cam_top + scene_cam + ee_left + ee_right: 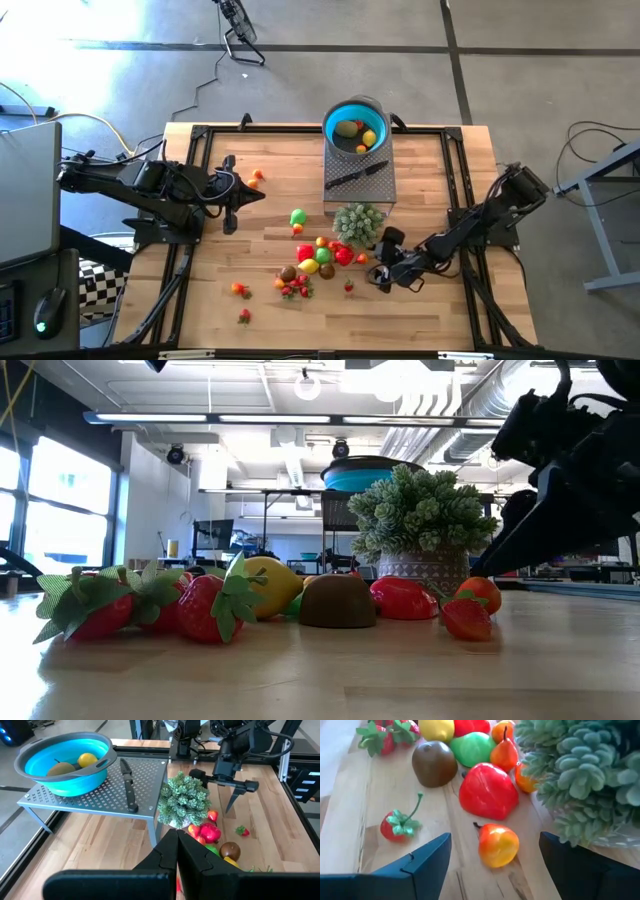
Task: Pick & Place Fruit
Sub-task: Put the orange pear into the blue strainer bowl, then put the red strawberry into the blue strainer bowl
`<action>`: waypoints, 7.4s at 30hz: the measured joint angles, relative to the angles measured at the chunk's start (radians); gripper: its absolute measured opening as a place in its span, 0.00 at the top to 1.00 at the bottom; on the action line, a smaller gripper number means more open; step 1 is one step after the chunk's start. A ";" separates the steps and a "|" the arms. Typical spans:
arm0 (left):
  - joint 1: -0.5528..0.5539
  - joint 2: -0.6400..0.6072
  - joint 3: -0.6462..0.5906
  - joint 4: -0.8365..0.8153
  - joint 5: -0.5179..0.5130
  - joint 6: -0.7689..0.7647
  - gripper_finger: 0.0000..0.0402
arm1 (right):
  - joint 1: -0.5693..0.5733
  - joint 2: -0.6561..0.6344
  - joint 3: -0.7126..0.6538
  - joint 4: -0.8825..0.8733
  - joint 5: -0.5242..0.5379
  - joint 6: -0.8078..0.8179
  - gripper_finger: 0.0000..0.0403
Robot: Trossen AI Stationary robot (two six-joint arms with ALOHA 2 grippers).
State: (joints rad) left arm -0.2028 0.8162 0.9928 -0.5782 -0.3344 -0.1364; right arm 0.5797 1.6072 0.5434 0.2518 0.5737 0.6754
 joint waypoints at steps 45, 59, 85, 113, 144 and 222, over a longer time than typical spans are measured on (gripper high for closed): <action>0.000 0.000 0.000 -0.001 0.000 -0.001 1.00 | -0.039 0.117 0.000 0.121 -0.053 0.009 0.47; 0.000 0.000 0.000 -0.001 0.000 -0.001 1.00 | -0.036 0.117 0.000 0.129 -0.101 0.061 0.65; 0.000 0.000 0.000 -0.001 0.005 0.000 1.00 | -0.027 -0.104 0.002 0.252 -0.196 -0.010 0.68; 0.000 0.000 0.000 0.000 0.003 0.000 1.00 | -0.199 -0.577 0.068 0.251 0.179 -0.593 0.68; 0.000 0.007 0.002 0.063 -0.316 0.083 1.00 | -0.710 -0.383 0.494 -0.156 0.032 -0.702 0.69; 0.000 0.006 0.000 0.052 -0.436 0.080 1.00 | -0.856 -0.343 0.658 -0.605 -0.391 -0.508 0.77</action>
State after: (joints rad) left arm -0.2031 0.8227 0.9928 -0.5259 -0.7706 -0.0566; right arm -0.2759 1.2640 1.2015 -0.3534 0.1825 0.1677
